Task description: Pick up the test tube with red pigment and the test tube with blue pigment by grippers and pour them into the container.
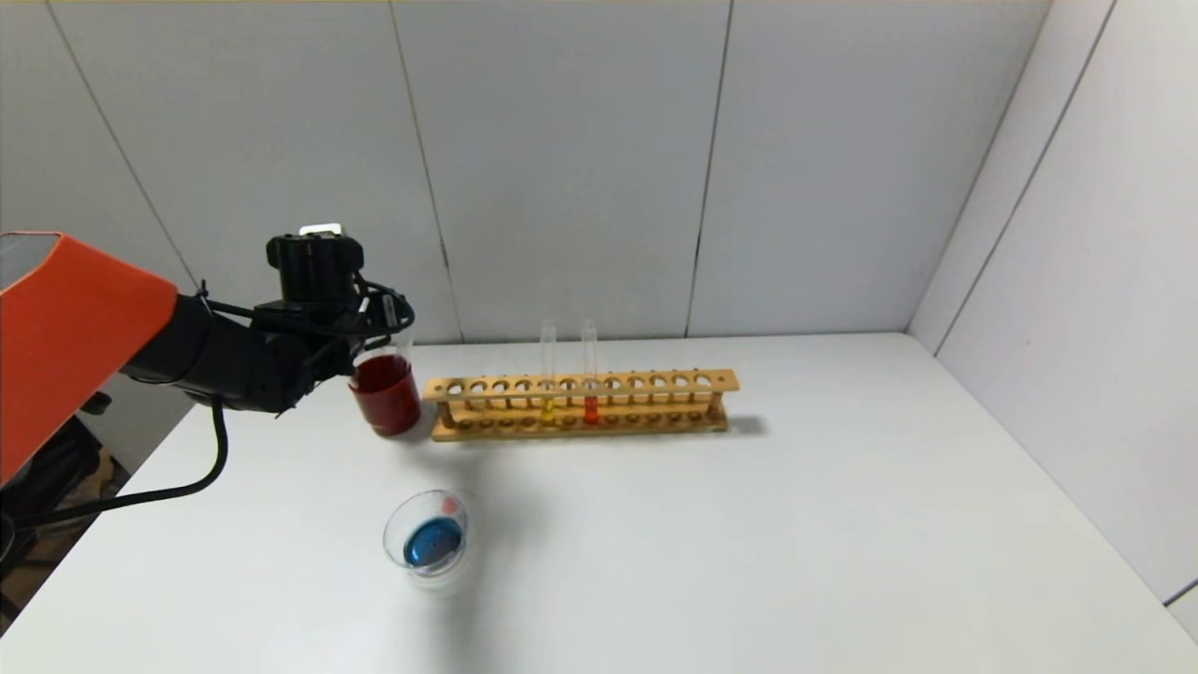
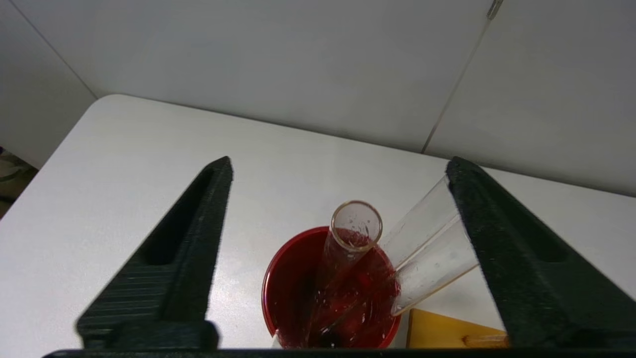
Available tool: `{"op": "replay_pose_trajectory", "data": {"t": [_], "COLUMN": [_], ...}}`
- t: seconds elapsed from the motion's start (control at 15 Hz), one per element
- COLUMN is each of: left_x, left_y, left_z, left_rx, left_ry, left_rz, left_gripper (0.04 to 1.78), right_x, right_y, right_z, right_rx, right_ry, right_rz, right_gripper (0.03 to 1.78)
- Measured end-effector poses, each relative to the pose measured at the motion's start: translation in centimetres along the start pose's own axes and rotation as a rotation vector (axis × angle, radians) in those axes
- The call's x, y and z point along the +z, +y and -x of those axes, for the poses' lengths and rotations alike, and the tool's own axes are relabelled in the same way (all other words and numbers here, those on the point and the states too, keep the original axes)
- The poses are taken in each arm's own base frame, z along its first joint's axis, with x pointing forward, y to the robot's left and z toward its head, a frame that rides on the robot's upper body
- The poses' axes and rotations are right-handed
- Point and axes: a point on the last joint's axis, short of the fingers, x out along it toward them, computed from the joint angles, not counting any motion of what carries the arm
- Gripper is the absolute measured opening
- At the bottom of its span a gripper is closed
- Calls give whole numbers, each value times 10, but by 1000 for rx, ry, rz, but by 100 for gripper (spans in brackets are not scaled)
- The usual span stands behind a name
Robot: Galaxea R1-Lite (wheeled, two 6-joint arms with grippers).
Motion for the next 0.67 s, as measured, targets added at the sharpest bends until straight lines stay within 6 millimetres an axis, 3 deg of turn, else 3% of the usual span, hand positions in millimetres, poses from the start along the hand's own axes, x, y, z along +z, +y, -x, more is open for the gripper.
{"op": "replay_pose_trajectory", "data": {"t": [0.13, 0.33, 0.47, 0.67], "left_x": [10, 36, 59, 91], "left_y": [0, 1, 5, 18], "left_z": [2, 16, 36, 81], "left_rx": [0, -2, -2, 9], "left_ry": [-16, -34, -53, -80], "left_rz": [-1, -6, -5, -3], "left_gripper": [172, 175, 175, 175], "right_x": [0, 0, 0, 0], "right_y": [0, 0, 0, 0], "right_z": [0, 0, 0, 0], "right_rx": [0, 0, 0, 0], "right_ry": [0, 0, 0, 0], "right_rz": [0, 0, 0, 0], "right_gripper": [175, 175, 175, 175]}}
